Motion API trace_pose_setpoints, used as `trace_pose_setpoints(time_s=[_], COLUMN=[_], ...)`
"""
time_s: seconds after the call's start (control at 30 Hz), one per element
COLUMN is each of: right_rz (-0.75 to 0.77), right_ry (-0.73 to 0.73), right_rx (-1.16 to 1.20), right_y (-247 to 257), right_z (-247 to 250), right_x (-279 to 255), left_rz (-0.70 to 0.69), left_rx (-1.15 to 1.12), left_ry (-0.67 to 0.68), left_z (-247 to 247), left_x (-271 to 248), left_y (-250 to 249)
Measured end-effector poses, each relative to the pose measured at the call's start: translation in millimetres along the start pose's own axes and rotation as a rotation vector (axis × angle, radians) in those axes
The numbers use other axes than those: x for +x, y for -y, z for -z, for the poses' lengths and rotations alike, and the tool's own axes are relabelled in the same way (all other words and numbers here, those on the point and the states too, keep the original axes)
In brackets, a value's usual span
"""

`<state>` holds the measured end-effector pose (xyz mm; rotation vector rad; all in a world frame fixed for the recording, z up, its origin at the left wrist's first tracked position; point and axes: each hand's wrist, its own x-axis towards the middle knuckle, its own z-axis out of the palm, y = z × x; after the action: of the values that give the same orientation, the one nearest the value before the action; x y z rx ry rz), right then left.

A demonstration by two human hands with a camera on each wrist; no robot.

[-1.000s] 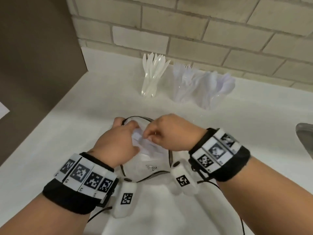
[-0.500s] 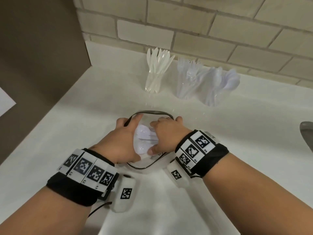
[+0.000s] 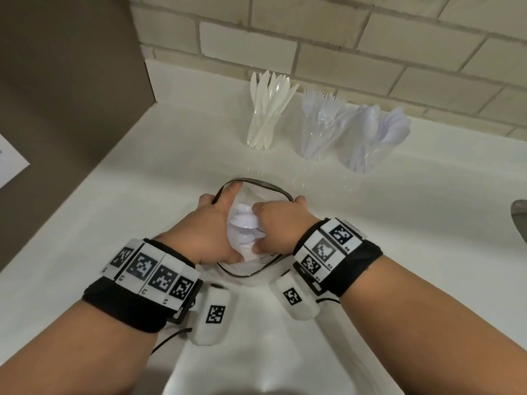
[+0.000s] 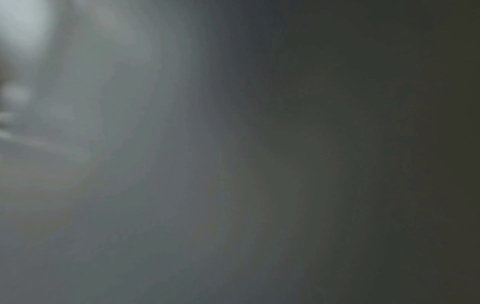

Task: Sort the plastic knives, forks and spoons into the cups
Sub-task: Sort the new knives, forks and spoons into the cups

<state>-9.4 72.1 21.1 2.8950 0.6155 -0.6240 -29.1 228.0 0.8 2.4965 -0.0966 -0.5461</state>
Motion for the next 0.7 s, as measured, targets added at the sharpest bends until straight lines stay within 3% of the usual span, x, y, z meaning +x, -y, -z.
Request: trace_pose_setpoints(time_s=[0.13, 0.4, 0.7], right_rz=[0.003, -0.002, -0.037], right_ry=[0.081, 0.022, -0.126], right_rx=[0.097, 0.355, 0.679], right_y=[-10, -19, -24], right_z=[-1, -9, -16], right_x=[0, -6, -13], left_rz=[0.030, 0.099, -0.042], left_rx=[0.051, 0.053, -0.336], left_ry=[-0.030, -0.049, -0.176], left_z=[2, 10, 16], left_x=[0, -2, -5], left_y=[6, 7, -8])
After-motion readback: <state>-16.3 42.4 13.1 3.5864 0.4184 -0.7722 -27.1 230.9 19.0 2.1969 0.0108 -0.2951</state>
